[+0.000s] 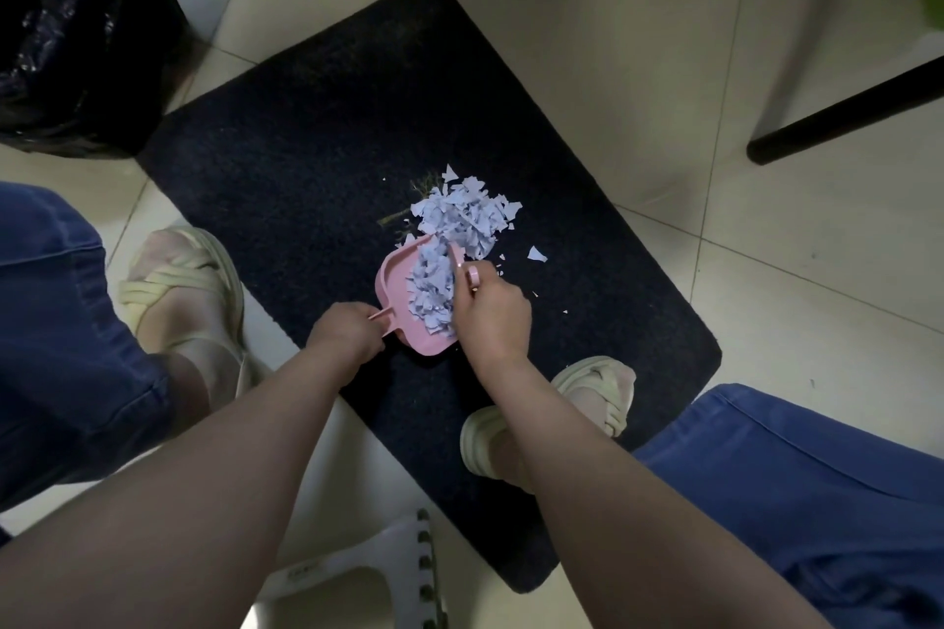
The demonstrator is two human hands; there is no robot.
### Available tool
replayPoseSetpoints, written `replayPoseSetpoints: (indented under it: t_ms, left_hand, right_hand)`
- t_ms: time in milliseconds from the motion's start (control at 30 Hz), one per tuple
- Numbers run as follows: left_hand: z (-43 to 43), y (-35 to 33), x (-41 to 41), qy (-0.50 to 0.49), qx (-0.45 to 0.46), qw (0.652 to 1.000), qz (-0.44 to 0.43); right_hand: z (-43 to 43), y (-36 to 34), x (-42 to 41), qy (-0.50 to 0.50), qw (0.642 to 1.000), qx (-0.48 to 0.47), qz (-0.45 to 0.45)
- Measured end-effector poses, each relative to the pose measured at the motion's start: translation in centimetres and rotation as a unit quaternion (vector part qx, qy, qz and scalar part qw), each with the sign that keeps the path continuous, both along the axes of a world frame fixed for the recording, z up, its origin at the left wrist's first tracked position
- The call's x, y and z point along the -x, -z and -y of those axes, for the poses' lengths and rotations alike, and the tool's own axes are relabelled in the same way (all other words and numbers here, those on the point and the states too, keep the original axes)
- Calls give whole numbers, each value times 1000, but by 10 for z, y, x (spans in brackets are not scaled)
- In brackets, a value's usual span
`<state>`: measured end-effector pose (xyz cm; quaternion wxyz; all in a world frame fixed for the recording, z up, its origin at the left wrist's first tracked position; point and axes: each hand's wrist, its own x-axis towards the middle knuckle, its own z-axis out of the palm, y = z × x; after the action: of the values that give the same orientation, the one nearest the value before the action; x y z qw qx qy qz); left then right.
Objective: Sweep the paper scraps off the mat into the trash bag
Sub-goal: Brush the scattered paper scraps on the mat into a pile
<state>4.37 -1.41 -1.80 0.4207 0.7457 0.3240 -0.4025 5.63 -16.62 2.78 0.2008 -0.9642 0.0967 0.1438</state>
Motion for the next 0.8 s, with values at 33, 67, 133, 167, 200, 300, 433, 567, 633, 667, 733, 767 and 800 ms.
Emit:
replayPoseSetpoints:
  t_ms: [33,67,133,167,200,300,433,567,633,667,733,767,800]
  left_hand:
    - [0,-1,0,-3,3,1000,-1]
    - [1,-2,1,-2,7,1000,-3]
    - [1,-4,1,0,15,1000,-7]
    - [0,-5,2,-1,19,1000,-9]
    - [0,-6,2,-5,24,1000,-10]
    - [0,-8,4,-18,27,999,-9]
    - [1,-10,5,-29,34,999,-14]
    - [-3,-13,8,-34,38,999,-14]
    - [-6,-14,9,-47,47,998,-8]
    - [-8,-16,9,-51,50,997,-8]
    - [-11,-23,10,-57,53,997,-2]
    - [-14,-27,10,-57,56,997,5]
    - [-15,-31,10,-53,58,997,11]
  right_hand:
    - [-2,0,2,-8,1000,-7,1]
    - [-3,0,4,-14,1000,-11,-1]
    - [-4,-1,6,-31,1000,-5,-2]
    - [-4,-1,6,-35,999,-3,1]
    - [-4,-3,7,-38,999,-4,5]
    - [-4,-6,6,-38,999,-7,12]
    - [-2,-9,6,-46,999,-9,12]
    - [-4,-14,8,-54,998,-14,16]
    - [-6,-17,9,-63,998,-12,25]
    - [-7,-18,9,-69,997,-10,30]
    - [-9,-23,8,-80,996,-3,40]
    - [-10,-27,8,-85,995,1,46]
    - [-10,-30,8,-90,995,5,54]
